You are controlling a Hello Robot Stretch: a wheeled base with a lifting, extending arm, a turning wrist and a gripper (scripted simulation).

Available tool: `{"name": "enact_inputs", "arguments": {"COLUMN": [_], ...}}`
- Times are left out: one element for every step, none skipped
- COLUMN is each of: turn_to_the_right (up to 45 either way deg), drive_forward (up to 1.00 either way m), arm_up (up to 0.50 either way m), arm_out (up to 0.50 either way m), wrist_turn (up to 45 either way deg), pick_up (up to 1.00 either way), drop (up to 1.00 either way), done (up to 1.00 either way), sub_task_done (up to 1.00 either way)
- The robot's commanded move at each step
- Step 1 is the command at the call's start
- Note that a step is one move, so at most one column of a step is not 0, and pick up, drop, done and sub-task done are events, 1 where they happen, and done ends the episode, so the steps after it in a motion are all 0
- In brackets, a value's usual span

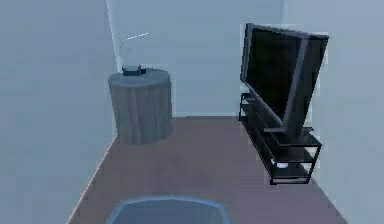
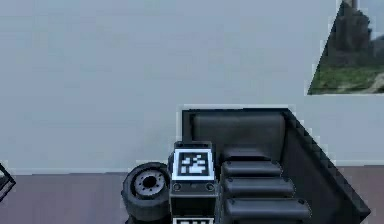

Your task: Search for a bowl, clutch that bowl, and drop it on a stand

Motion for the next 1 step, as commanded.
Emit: {"name": "enact_inputs", "arguments": {"turn_to_the_right": [0.0], "drive_forward": [0.95], "arm_up": [0.0], "arm_out": [0.0], "wrist_turn": [0.0], "pick_up": [0.0], "drop": [0.0], "done": [0.0], "sub_task_done": [0.0]}}
